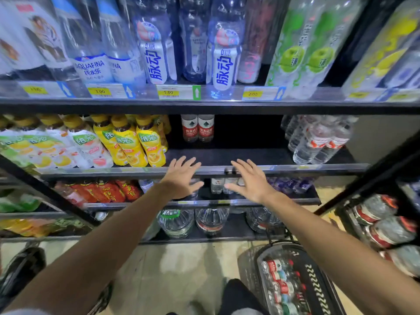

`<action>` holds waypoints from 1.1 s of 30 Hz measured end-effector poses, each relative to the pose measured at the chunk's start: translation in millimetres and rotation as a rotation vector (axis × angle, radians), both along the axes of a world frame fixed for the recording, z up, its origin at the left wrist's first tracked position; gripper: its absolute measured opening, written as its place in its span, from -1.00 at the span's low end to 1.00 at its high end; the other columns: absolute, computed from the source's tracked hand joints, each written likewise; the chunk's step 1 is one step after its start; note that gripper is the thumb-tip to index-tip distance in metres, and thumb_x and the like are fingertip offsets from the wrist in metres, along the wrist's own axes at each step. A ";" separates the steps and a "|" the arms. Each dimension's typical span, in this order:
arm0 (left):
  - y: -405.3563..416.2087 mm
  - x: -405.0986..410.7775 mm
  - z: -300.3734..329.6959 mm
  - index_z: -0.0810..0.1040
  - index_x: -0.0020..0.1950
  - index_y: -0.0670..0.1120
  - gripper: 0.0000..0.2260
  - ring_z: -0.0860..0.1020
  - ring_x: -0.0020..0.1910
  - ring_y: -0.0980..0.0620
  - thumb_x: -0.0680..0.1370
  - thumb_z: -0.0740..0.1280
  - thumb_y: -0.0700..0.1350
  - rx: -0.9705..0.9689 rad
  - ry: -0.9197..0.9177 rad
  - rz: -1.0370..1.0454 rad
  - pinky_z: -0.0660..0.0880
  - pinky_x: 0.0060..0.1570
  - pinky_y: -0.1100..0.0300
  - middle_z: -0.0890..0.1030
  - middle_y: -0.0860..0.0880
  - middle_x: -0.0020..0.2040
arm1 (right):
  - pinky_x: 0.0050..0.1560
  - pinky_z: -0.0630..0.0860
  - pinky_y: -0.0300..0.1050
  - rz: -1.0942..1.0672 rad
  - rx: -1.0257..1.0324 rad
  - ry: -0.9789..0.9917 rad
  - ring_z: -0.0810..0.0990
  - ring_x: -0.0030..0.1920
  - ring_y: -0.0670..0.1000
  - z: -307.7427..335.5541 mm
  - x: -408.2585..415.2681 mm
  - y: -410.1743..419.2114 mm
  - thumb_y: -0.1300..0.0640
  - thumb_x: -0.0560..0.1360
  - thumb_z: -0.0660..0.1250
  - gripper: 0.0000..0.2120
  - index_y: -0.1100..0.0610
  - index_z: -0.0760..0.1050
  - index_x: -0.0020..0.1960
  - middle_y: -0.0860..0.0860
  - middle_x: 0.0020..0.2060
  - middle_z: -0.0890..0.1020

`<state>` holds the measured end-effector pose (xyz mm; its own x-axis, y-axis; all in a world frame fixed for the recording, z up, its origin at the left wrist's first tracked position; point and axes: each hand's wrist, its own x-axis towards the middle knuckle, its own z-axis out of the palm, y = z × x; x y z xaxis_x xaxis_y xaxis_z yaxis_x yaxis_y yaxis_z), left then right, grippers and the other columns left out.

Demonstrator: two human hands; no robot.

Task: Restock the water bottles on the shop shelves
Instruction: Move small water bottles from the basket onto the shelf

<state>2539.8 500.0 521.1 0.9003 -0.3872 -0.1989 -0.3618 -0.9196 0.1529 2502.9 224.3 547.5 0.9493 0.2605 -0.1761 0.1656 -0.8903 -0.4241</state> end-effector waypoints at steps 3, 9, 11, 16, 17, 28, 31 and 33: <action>-17.5 -26.3 -2.0 0.05 0.66 0.00 -0.32 -0.06 0.64 -0.15 0.64 0.12 0.30 -0.015 -0.042 -0.086 -0.18 0.59 -0.15 0.02 -0.02 0.68 | 0.63 -0.11 0.14 -0.010 -0.011 -0.036 -0.13 0.66 0.05 -6.0 -37.1 -22.2 -0.36 0.57 0.22 -0.20 -0.04 0.04 0.66 -0.06 0.66 0.04; -78.6 -84.4 -7.0 0.03 0.67 0.00 -0.32 -0.10 0.65 -0.15 0.65 0.11 0.29 -0.004 0.003 -0.223 -0.21 0.59 -0.13 -0.01 -0.03 0.68 | 0.63 -0.04 0.13 -0.082 -0.002 -0.011 -0.09 0.66 0.05 -30.6 -122.6 -85.6 -0.33 0.59 0.22 -0.24 -0.07 0.03 0.66 -0.06 0.66 0.06; -110.2 -107.7 -14.9 0.04 0.67 0.01 -0.32 -0.09 0.65 -0.13 0.65 0.11 0.29 0.028 0.015 -0.267 -0.19 0.59 -0.12 -0.01 -0.03 0.68 | 0.62 -0.01 0.11 -0.133 -0.010 0.003 -0.04 0.66 0.06 -38.9 -165.7 -119.1 -0.31 0.60 0.23 -0.23 0.00 0.07 0.66 -0.02 0.65 0.08; -215.6 -190.9 -44.7 0.05 0.66 0.03 -0.34 -0.08 0.65 -0.10 0.65 0.13 0.28 0.107 0.162 -0.507 -0.13 0.60 -0.10 0.01 0.01 0.68 | 0.45 0.32 0.06 -0.478 0.169 0.104 0.40 0.45 0.16 -59.0 -320.1 -221.9 -0.22 0.58 0.33 -0.36 0.12 0.34 0.53 0.09 0.44 0.45; -236.3 -208.0 -52.6 0.04 0.67 0.03 -0.34 -0.08 0.65 -0.09 0.65 0.13 0.28 0.126 0.194 -0.546 -0.13 0.60 -0.11 0.00 0.01 0.68 | 0.41 0.35 0.03 -0.553 0.181 0.130 0.45 0.41 0.16 -65.1 -351.5 -238.6 -0.21 0.58 0.33 -0.38 0.12 0.36 0.51 0.09 0.40 0.49; -384.9 -265.5 -113.1 0.11 0.65 0.01 -0.39 0.01 0.64 -0.14 0.67 0.13 0.23 0.249 0.309 -0.850 -0.02 0.60 -0.12 0.08 -0.04 0.66 | 0.45 0.25 -0.10 -1.099 0.435 0.341 0.33 0.53 0.09 -134.7 -507.2 -315.5 -0.28 0.53 0.36 -0.20 0.06 0.21 0.62 0.07 0.57 0.34; -412.8 -242.8 -131.7 0.17 0.63 -0.02 -0.42 0.05 0.63 -0.14 0.67 0.13 0.19 0.283 0.311 -0.898 -0.01 0.59 -0.07 0.12 -0.06 0.65 | 0.47 0.31 0.00 -1.192 0.509 0.395 0.36 0.53 0.12 -155.3 -496.2 -318.0 -0.27 0.53 0.37 -0.19 0.04 0.17 0.63 0.08 0.57 0.34; -430.7 -224.8 -149.4 0.29 0.58 -0.04 -0.47 0.19 0.58 -0.13 0.66 0.18 0.15 0.267 0.293 -0.934 0.08 0.56 -0.02 0.26 -0.07 0.60 | 0.43 0.35 0.02 -1.264 0.554 0.425 0.40 0.50 0.16 -170.8 -483.4 -317.0 -0.27 0.52 0.38 -0.19 0.03 0.19 0.62 0.09 0.55 0.37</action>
